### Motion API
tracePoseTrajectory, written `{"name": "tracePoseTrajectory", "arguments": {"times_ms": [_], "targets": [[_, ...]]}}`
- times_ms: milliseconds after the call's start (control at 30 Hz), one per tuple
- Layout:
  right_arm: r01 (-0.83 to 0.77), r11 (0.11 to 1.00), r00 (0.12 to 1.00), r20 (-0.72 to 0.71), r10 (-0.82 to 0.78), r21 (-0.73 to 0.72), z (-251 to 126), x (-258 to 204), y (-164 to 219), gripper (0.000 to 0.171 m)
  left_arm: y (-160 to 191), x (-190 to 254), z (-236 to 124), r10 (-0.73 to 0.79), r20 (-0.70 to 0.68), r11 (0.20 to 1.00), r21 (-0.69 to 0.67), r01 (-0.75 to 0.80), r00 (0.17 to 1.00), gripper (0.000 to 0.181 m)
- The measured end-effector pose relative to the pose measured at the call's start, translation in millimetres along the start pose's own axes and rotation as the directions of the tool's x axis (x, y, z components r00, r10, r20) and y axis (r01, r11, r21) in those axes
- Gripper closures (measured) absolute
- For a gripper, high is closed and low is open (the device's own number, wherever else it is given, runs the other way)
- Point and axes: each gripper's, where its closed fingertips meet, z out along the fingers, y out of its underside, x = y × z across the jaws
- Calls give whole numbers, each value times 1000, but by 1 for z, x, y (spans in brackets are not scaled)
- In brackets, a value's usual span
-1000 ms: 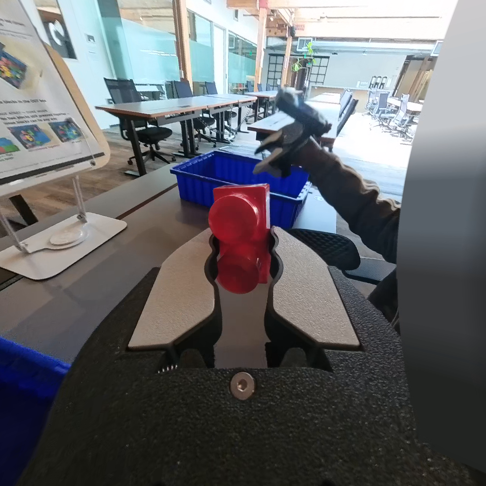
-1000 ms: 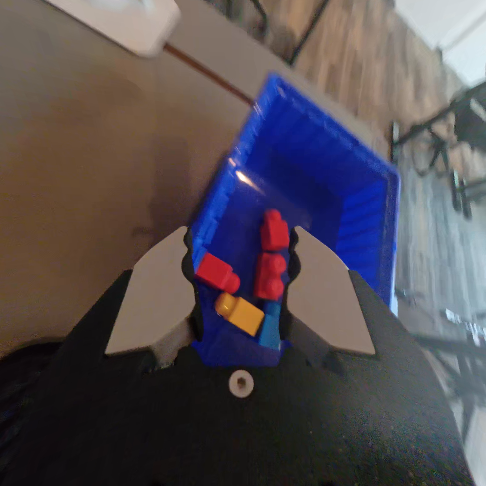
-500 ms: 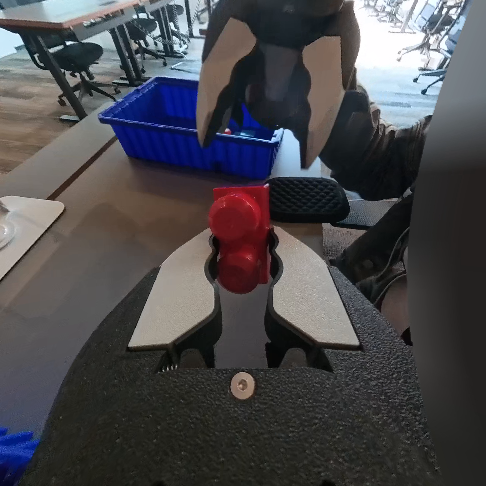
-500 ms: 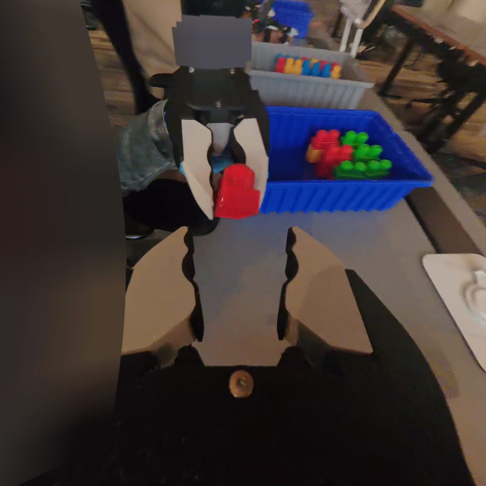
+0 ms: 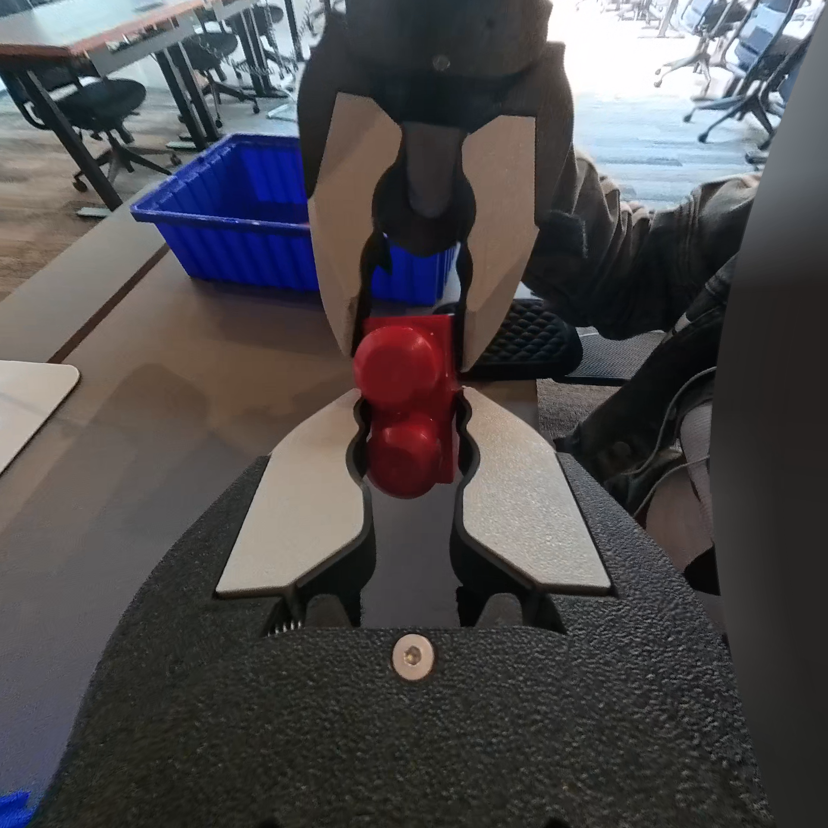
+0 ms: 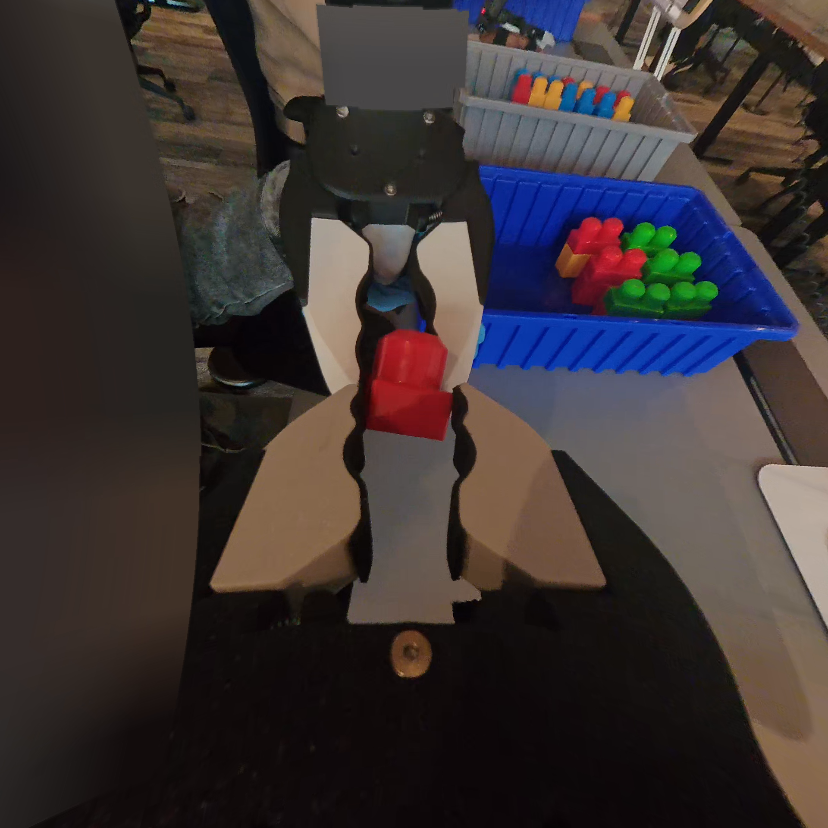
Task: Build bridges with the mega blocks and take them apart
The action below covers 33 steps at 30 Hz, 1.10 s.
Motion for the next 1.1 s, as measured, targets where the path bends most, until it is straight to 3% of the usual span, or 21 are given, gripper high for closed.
{"name": "tracePoseTrajectory", "arguments": {"times_ms": [200, 367, 567, 800, 933, 1100], "targets": [[17, 1000, 988, -157, -15, 16, -33, 22, -1, 135, 4, -23, -17, -36, 166, 999, 44, 29, 986, 109], [-63, 998, 921, -387, 53, -15, -97, 71, 26, 136, 7, -34, -50, -74, 286, 993, 113, 43, 955, 101], [-287, 956, 683, -712, 164, -54, -211, 142, 110, 135, 19, -46, -98, -97, 435, 990, 136, 41, 895, 105], [-531, 846, 311, -920, 240, 42, -340, 191, 226, 135, 31, -54, -131, -121, 524, 988, 149, 49, 843, 110], [-633, 770, 192, -948, 253, 77, -365, 203, 290, 135, 40, -57, -133, -140, 539, 987, 147, 71, 831, 110], [-715, 689, 140, -944, 300, 113, -361, 210, 341, 134, 47, -58, -128, -151, 535, 987, 127, 98, 831, 111]]}}
